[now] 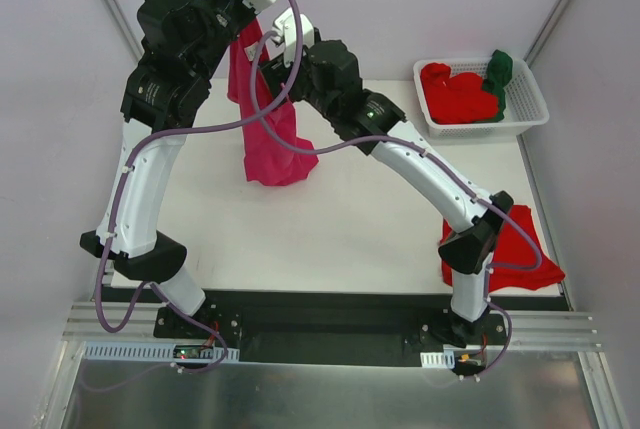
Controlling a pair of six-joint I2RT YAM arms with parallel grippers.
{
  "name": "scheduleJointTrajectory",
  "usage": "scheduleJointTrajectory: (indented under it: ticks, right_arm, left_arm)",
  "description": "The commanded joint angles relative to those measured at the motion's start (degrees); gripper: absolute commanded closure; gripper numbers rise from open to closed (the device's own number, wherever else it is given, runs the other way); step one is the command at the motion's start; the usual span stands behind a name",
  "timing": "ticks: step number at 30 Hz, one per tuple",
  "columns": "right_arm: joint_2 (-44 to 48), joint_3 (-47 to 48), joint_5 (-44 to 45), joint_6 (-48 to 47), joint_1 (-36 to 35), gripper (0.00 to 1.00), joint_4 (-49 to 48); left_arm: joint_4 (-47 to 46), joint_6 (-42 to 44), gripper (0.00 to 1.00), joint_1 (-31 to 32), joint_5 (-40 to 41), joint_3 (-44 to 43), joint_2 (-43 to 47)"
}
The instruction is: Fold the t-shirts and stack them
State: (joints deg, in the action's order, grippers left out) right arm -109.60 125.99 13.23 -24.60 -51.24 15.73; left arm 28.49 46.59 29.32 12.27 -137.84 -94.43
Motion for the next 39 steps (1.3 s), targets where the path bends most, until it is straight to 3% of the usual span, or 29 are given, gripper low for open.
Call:
scheduleJointTrajectory:
  ticks: [1, 4, 7, 10, 14, 16, 21, 25, 32, 39]
  right_arm:
    - [0.26, -1.80, -0.40, 2.53, 0.00, 0.25, -2.19]
    - [0.44, -2.94, -0.84, 3.07, -0.26, 0.26, -1.49]
    - [0.79, -4.18, -1.28, 3.07, -0.52, 0.36, -1.14]
    - [1.32, -4.88, -1.20, 2.80, -0.52, 0.68, -0.70]
    - [2.90, -4.01, -1.98, -2.54, -0.26, 0.92, 3.51]
    - [4.74, -4.61, -1.90, -5.19, 1.48, 0.99, 6.24]
    - [11.68, -3.30, 1.09, -7.56, 5.36, 0.99, 10.02]
    - [15.73, -2.07, 7.75, -16.85, 5.80, 0.99, 8.89]
    - [23.11, -1.10, 10.49, -27.77, 5.98, 0.99, 6.60]
    - [31.63, -6.55, 10.33, -30.77, 1.68, 0.99, 10.10]
  left_arm:
    - [-4.41, 1.31, 1.00, 0.74, 0.82, -1.64, 1.88]
    - [-4.58, 2.01, 1.00, 0.65, 1.00, -1.64, 2.06]
    - [-4.85, 2.45, 1.00, 0.74, 1.09, -1.64, 2.23]
    - [-4.94, 2.54, 1.00, 0.65, 1.35, -1.47, 2.32]
    - [-5.02, 2.90, 1.00, 0.74, 1.44, 0.81, 3.11]
    - [-5.02, 2.46, 1.00, 0.65, 1.35, 2.48, 3.90]
    - [-5.11, 2.02, 1.00, 0.74, 1.26, 4.16, 4.43]
    - [-5.02, 2.37, 1.00, 0.65, 1.35, 6.87, 5.83]
    - [-4.94, 2.11, 1.00, 0.74, 0.21, 7.93, 9.35]
    - [-4.67, 1.93, 1.00, 3.90, -3.65, 23.64, 24.36]
